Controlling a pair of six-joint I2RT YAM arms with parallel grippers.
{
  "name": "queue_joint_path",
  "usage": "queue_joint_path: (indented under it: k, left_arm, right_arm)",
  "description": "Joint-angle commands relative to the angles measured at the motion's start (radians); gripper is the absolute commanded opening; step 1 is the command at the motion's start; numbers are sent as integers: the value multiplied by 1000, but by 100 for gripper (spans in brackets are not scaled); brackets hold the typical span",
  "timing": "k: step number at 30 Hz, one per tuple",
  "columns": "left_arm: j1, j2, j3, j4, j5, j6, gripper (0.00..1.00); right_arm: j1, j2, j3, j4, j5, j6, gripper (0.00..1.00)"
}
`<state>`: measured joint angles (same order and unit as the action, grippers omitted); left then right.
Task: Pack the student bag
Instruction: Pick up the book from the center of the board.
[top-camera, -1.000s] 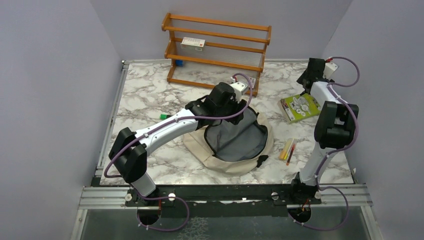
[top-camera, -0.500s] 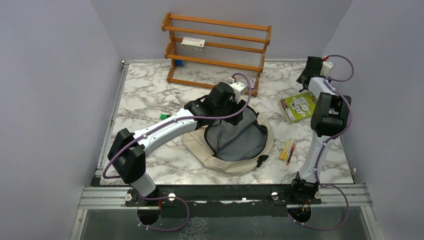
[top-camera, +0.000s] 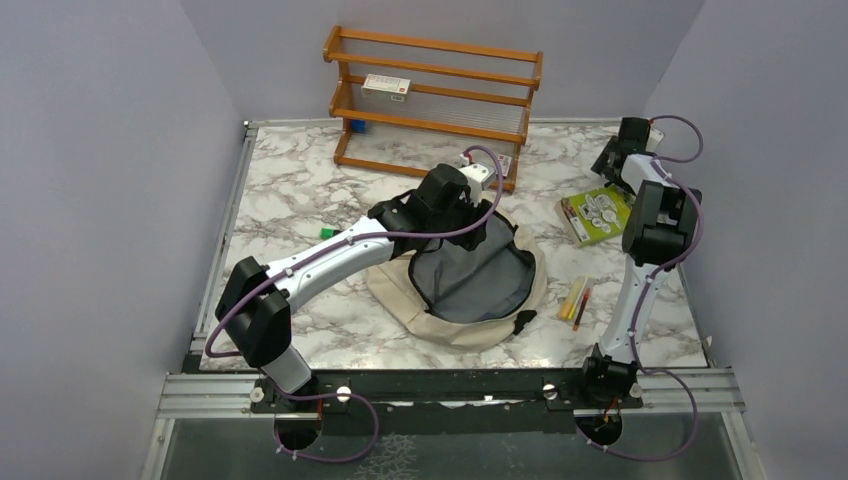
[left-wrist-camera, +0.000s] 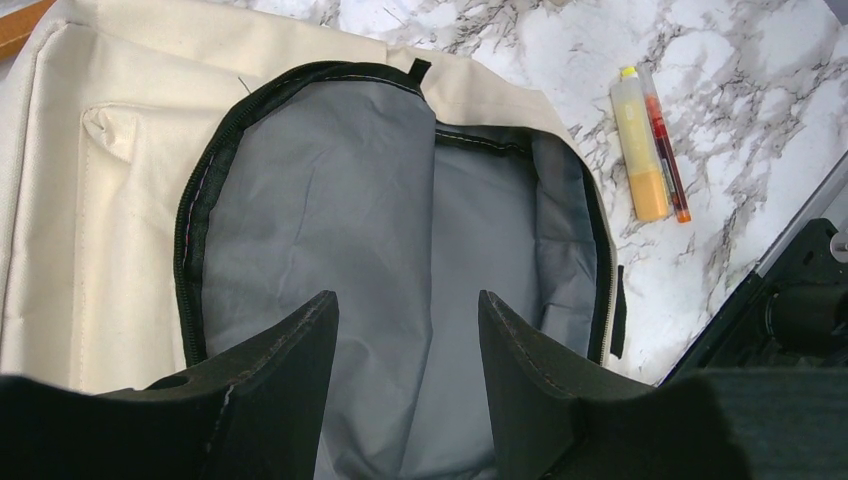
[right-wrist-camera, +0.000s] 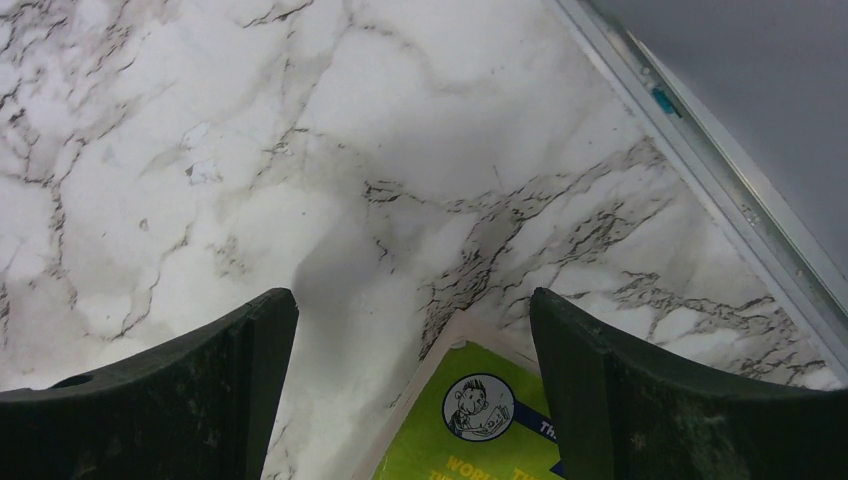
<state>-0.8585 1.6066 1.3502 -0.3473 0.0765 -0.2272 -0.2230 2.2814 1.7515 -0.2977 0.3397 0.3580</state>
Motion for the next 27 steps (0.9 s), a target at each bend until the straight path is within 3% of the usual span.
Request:
queue_joint_path:
  k: [1, 13, 27]
  left_arm:
    - [-1, -4, 32, -12, 24, 0, 55]
    - [-1, -15, 9, -5, 16, -8, 54]
    - [-1, -2, -32, 85, 24, -62, 54]
  right_arm:
    - [-4, -6, -19, -61, -137, -17, 90]
    - [6, -79, -146, -90, -508, -88, 83]
    - [138, -215, -283, -63, -599, -74, 81]
